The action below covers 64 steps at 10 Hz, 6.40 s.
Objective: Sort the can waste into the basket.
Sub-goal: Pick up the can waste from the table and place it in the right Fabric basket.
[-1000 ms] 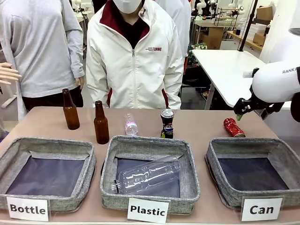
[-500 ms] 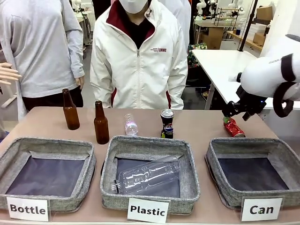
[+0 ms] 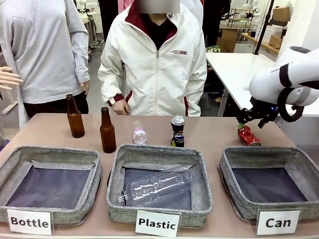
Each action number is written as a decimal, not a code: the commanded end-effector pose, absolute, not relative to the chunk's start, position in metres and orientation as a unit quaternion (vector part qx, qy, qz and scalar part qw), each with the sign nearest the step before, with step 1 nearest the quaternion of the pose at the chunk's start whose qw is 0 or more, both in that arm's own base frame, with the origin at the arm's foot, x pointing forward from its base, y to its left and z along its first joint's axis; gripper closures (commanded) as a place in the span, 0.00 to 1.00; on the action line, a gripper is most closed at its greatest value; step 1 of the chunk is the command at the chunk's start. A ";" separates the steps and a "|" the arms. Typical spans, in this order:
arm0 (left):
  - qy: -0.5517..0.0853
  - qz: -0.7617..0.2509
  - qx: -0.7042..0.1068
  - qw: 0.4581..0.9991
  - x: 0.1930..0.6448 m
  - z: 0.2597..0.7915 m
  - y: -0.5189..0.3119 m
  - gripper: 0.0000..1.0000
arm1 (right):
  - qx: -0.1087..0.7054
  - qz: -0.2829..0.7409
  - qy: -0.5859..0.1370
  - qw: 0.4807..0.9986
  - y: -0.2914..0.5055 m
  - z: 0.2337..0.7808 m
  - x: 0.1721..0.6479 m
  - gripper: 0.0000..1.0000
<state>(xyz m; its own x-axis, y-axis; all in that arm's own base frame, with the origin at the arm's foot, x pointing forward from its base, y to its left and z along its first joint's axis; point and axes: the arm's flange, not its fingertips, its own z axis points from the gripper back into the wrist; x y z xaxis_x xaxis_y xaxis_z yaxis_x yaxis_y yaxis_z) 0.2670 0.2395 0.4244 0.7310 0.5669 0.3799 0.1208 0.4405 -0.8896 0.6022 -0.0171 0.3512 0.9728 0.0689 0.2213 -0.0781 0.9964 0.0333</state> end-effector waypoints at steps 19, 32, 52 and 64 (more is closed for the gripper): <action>-0.350 0.134 -0.512 0.773 0.268 0.425 0.239 0.00 | -0.008 0.001 -0.069 0.998 -0.012 0.311 0.633 1.00; -0.350 0.134 -0.512 0.773 0.268 0.425 0.239 0.00 | 0.153 0.389 -0.017 0.908 -0.025 0.457 0.432 1.00; -0.350 0.134 -0.512 0.773 0.268 0.425 0.239 0.00 | 0.180 0.526 0.003 0.831 0.011 0.430 0.369 0.00; -0.350 0.134 -0.512 0.773 0.268 0.425 0.239 0.00 | 0.610 -0.161 -0.326 0.704 -0.071 0.470 0.410 0.00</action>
<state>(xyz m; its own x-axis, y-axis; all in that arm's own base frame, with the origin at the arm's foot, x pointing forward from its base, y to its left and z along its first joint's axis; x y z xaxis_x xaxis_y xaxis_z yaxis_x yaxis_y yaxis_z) 0.2667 0.2400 0.4250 0.7304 0.5668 0.3811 0.1223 0.4405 -0.8894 0.4212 -0.0968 0.4693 0.9414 -0.2837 0.1823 -0.1172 0.2318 0.9657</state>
